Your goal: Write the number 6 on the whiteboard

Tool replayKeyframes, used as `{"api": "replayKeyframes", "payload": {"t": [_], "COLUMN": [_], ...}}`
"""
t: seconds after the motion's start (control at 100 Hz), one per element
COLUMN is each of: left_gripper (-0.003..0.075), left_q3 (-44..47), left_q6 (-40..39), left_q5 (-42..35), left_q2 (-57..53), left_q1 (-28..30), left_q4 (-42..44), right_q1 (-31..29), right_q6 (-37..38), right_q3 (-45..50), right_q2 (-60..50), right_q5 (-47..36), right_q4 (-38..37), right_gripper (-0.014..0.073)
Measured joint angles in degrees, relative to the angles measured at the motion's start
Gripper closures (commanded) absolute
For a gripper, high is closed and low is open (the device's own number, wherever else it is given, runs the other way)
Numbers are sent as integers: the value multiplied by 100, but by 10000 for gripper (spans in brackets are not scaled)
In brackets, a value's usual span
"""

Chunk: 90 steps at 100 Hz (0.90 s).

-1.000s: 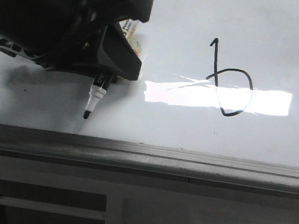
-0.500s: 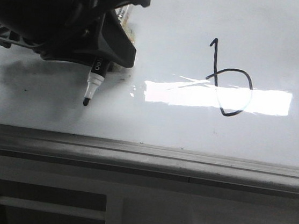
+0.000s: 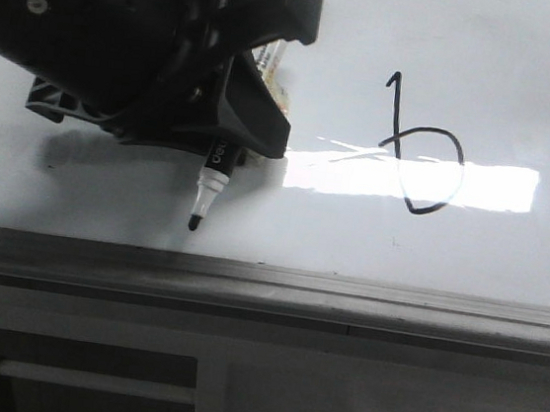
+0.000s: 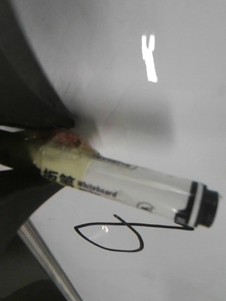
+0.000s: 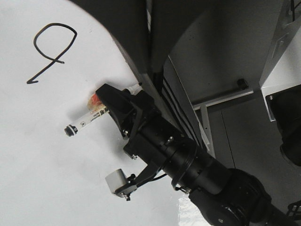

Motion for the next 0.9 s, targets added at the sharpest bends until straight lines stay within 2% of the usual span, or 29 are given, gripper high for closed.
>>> {"api": "replayKeyframes", "payload": {"t": [0.45,0.52,0.64,0.7,0.9], "left_gripper": [724,659,470,402,381], "left_q3": [-2,-2,-12,-12,-23], "left_q6": [-12,-12,-25,-25,-25], "left_q5": [-100,-116,-176,-202,-205], "left_q2": [13,13,13,13,13], "left_q1": [-34,-44,-45,-55,-88], "left_q4": [-12,-15,-25,-25,-27], "right_q1": [0,0,0,0,0], "right_q6": [14,14,14,14,14], "right_q3": [0,0,0,0,0], "right_q2": [0,0,0,0,0], "right_q5": [0,0,0,0,0], "right_q4": [0,0,0,0,0], "right_gripper": [656,656,656,656,656]}}
